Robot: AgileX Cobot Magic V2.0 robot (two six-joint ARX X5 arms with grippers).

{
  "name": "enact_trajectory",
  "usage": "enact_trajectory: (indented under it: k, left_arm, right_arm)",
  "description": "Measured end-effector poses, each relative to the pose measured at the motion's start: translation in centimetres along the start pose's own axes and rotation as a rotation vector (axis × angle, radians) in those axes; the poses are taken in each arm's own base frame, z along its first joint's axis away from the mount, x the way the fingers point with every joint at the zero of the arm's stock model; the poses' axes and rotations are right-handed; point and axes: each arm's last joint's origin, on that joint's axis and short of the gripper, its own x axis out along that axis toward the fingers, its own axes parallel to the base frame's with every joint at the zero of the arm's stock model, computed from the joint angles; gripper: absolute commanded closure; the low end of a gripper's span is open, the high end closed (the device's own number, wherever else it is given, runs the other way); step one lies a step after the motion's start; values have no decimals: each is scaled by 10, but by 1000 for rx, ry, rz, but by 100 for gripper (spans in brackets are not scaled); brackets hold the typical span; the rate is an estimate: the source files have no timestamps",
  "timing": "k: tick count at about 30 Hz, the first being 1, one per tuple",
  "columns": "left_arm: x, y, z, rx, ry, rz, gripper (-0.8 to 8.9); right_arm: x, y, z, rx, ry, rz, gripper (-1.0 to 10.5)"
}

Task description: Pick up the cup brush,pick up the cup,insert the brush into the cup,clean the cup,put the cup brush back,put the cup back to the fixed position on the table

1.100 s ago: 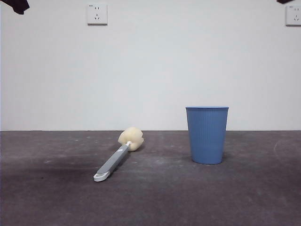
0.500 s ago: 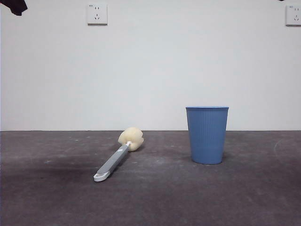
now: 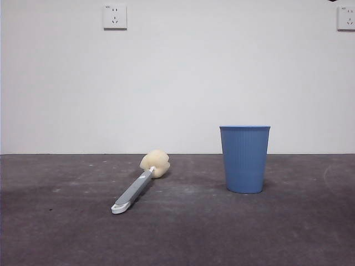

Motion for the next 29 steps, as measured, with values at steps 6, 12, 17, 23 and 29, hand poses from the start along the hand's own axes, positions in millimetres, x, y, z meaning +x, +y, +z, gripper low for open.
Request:
enact_trajectory:
  k: [6,12,17,23,29]
  left_arm:
    - [-16,5,-68,19,26,108,817]
    - [-22,6,-120,-15,90,148,817]
    - [-23,5,-150,-62,136,160,817]
    - [-25,5,-169,-96,164,162,817]
    - [-27,4,-181,-111,289,163,817]
  right_arm:
    - [0,0,0,0,0,0,946]
    - [0,0,0,0,0,0,946]
    - [0,0,0,0,0,0,946]
    - [0,0,0,0,0,0,946]
    - [0,0,0,0,0,0,945]
